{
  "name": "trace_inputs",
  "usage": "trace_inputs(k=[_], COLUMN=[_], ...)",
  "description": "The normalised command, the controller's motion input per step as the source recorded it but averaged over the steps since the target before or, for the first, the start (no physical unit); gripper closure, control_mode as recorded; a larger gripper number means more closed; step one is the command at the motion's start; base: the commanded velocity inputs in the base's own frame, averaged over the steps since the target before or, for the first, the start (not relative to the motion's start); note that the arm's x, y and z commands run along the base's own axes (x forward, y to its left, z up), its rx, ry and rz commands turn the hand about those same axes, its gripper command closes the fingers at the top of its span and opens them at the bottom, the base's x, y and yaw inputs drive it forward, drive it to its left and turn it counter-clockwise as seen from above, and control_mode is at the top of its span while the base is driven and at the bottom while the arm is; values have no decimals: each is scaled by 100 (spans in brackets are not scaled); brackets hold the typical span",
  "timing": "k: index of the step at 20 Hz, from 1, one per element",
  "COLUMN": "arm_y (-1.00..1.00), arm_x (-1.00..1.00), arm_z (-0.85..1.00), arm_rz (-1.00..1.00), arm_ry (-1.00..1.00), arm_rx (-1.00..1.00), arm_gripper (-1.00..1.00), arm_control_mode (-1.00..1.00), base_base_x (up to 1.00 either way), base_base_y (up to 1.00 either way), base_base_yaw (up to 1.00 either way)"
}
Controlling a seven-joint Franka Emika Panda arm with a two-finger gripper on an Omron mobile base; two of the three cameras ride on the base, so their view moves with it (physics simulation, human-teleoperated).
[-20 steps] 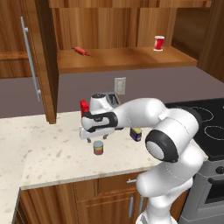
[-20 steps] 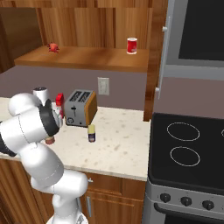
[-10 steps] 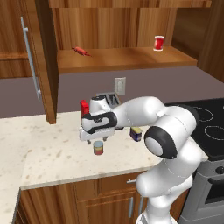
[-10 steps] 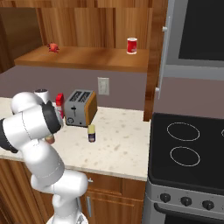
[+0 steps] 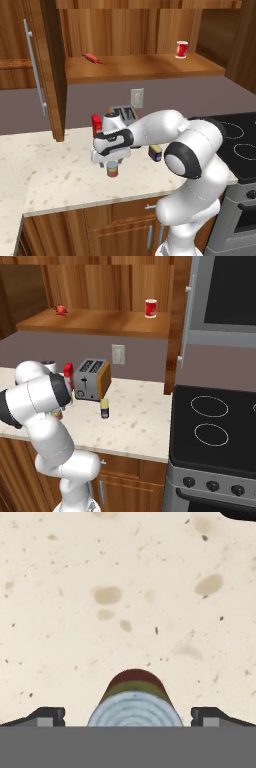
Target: Pick the cans from the counter and place them in their designated side in the cabinet.
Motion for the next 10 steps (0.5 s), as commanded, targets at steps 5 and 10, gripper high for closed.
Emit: trace_inputs(k=[5, 10], arm_y=[0, 2], arm_x=[0, 0], arm_z=[-14, -16], arm_rz=[0, 0], arm_ry=[1, 1], arm_rx=[0, 0], arm_gripper=[-100, 100], arm_control_mode=[-100, -100], base_base_x=[0, 0], base_base_y=[0, 0], base_base_yaw=[0, 0])
